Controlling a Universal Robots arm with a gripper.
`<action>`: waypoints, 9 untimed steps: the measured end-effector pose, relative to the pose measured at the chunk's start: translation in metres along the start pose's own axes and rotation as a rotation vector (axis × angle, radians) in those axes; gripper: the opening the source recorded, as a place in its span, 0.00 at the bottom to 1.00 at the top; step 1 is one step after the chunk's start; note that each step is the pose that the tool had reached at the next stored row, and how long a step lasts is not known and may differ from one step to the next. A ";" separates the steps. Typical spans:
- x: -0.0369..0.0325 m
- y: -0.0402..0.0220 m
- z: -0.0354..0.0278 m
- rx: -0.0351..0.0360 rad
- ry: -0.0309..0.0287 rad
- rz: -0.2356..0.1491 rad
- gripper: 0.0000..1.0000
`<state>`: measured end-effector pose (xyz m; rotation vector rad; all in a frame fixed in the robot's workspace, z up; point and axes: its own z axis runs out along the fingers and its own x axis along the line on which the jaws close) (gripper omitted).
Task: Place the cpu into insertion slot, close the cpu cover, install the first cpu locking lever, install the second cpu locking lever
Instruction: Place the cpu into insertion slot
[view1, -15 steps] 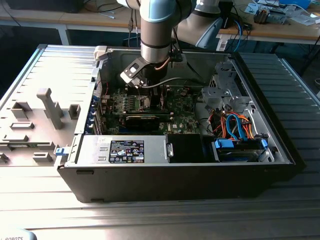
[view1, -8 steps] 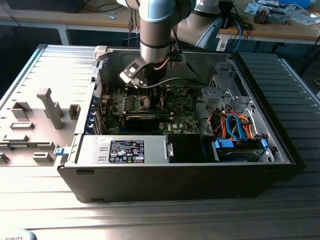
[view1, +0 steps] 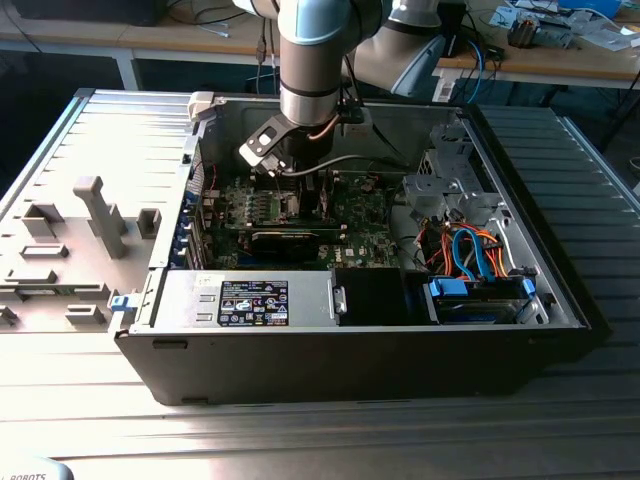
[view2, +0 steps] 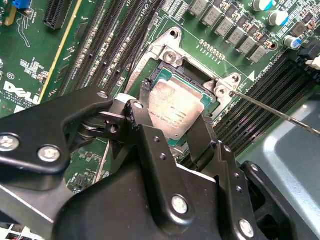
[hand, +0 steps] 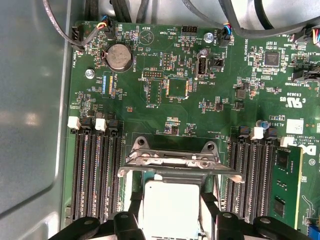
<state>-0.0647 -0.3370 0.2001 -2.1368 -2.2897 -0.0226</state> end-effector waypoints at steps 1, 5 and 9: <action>0.0000 0.0000 0.0000 0.0000 0.0000 0.000 0.54; 0.0000 0.0000 0.0001 -0.0002 0.0001 0.000 0.62; 0.0000 0.0000 0.0000 -0.0001 0.0000 0.001 0.62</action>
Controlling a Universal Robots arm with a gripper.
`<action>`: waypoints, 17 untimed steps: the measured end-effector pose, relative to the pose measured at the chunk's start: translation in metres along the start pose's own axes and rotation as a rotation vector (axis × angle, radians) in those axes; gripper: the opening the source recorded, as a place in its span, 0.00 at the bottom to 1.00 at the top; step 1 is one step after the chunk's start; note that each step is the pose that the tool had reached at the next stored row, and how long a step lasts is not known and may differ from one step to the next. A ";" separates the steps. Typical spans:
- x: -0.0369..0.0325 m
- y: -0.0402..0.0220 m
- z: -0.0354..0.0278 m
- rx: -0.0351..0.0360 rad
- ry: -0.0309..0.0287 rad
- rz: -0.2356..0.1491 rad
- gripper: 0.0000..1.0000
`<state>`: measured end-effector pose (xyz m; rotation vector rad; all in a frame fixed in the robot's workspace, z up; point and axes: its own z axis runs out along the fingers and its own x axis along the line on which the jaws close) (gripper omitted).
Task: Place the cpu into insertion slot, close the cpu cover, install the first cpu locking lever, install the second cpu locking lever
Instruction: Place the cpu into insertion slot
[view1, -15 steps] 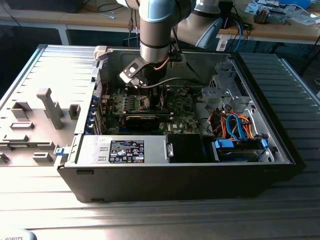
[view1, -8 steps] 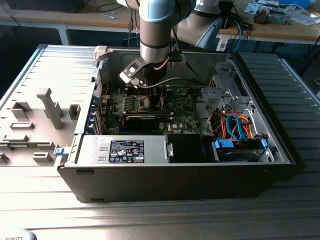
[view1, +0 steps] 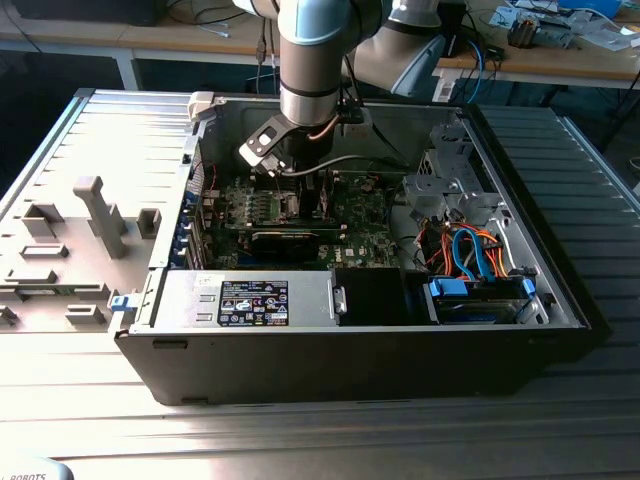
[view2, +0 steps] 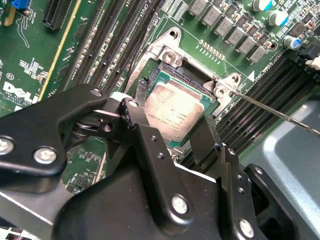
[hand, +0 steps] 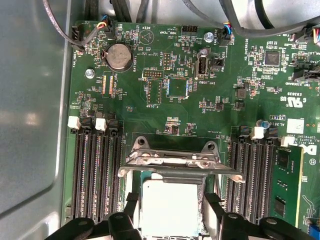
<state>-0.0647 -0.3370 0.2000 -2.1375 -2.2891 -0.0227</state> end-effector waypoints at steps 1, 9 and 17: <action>0.0000 0.0000 -0.0001 0.0001 -0.0001 0.000 0.62; -0.0004 0.0047 -0.0021 0.0101 0.0016 0.005 0.62; -0.0054 0.0087 -0.0013 0.0176 0.0046 0.014 0.62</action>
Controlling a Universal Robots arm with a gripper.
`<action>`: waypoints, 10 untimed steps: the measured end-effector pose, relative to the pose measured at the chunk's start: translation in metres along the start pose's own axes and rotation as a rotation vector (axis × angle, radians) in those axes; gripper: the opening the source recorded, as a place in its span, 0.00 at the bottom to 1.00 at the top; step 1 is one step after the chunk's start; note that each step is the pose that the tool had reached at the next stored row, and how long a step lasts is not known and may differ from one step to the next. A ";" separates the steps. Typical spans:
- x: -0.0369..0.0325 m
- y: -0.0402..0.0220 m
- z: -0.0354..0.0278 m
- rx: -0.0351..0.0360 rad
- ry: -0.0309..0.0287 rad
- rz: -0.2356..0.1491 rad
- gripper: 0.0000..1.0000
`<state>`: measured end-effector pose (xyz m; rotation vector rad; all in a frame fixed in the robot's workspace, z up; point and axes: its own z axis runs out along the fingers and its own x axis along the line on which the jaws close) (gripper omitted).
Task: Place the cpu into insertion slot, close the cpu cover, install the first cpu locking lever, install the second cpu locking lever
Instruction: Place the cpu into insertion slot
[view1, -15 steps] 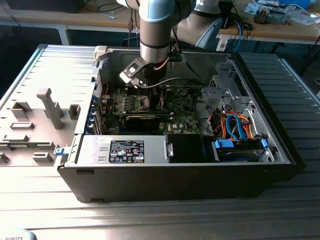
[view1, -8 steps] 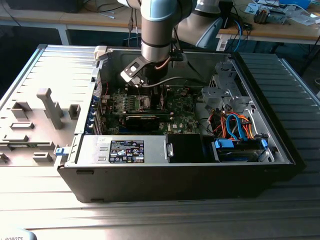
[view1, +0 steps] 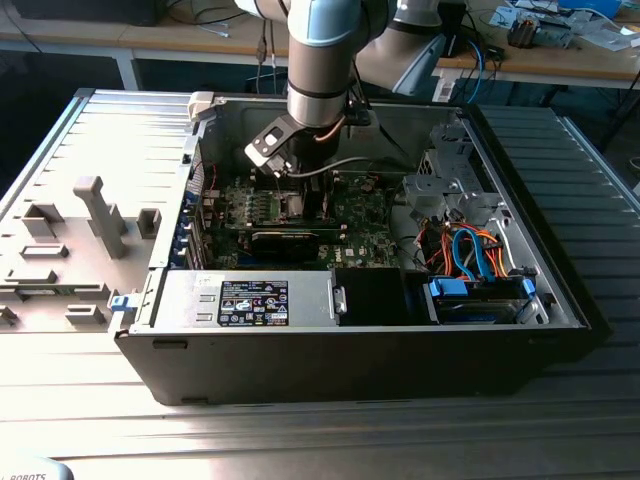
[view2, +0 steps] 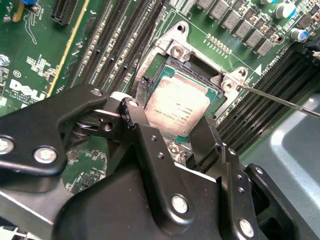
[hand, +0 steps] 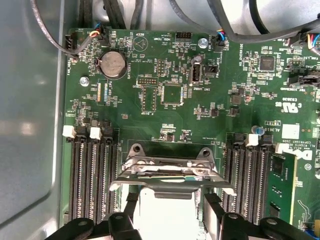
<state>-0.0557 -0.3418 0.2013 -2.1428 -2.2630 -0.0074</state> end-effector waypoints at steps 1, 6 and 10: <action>-0.0004 -0.0001 0.0000 -0.0001 0.0002 0.001 0.62; -0.0006 -0.0005 0.0000 -0.0002 0.0005 0.003 0.62; -0.0006 -0.0015 0.0003 0.0004 0.0044 -0.028 0.62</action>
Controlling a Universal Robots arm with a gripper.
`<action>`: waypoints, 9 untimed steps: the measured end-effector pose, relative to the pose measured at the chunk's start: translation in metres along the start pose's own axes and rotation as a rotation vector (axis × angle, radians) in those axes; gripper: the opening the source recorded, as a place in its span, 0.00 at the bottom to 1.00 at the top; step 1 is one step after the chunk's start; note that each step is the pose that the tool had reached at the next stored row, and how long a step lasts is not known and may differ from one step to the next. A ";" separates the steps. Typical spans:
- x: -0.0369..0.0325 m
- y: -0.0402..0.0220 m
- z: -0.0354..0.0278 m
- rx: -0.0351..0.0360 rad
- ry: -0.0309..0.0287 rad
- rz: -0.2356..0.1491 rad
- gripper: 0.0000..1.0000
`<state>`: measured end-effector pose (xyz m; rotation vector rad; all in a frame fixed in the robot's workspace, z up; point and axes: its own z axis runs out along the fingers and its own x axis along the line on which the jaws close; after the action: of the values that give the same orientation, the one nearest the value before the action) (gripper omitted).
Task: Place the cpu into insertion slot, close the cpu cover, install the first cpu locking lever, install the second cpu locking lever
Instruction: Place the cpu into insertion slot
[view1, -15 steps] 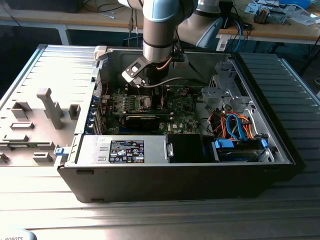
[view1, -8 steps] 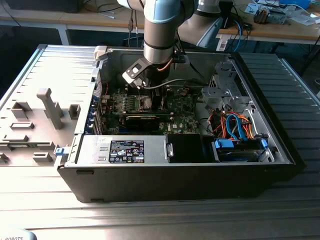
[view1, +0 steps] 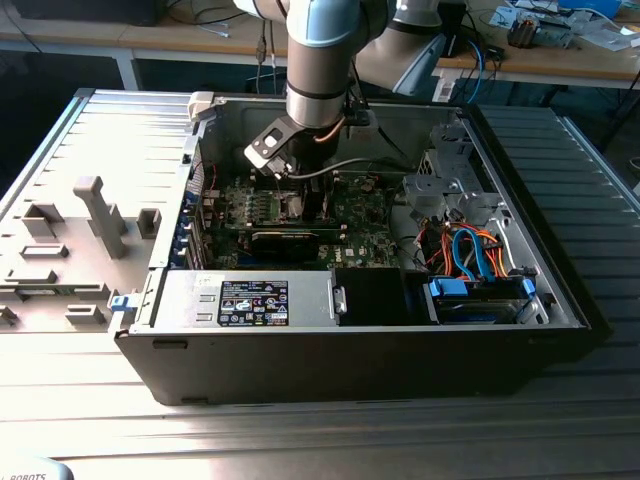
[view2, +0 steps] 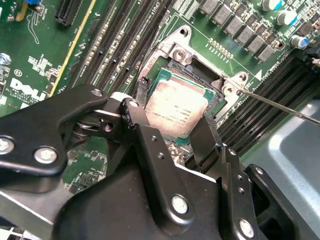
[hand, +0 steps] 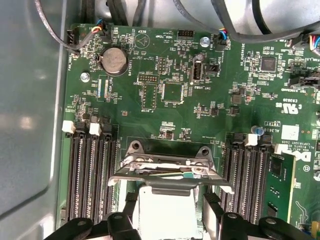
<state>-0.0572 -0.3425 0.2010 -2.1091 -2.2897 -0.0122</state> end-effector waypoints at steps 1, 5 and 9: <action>0.0001 -0.0004 0.0001 -0.0003 0.0035 0.000 0.62; 0.0005 -0.0037 0.0005 -0.0013 0.0180 -0.009 0.62; 0.0007 -0.0071 0.0013 -0.0017 0.0260 -0.017 0.62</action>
<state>-0.0644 -0.3423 0.1998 -2.0782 -2.2934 -0.0417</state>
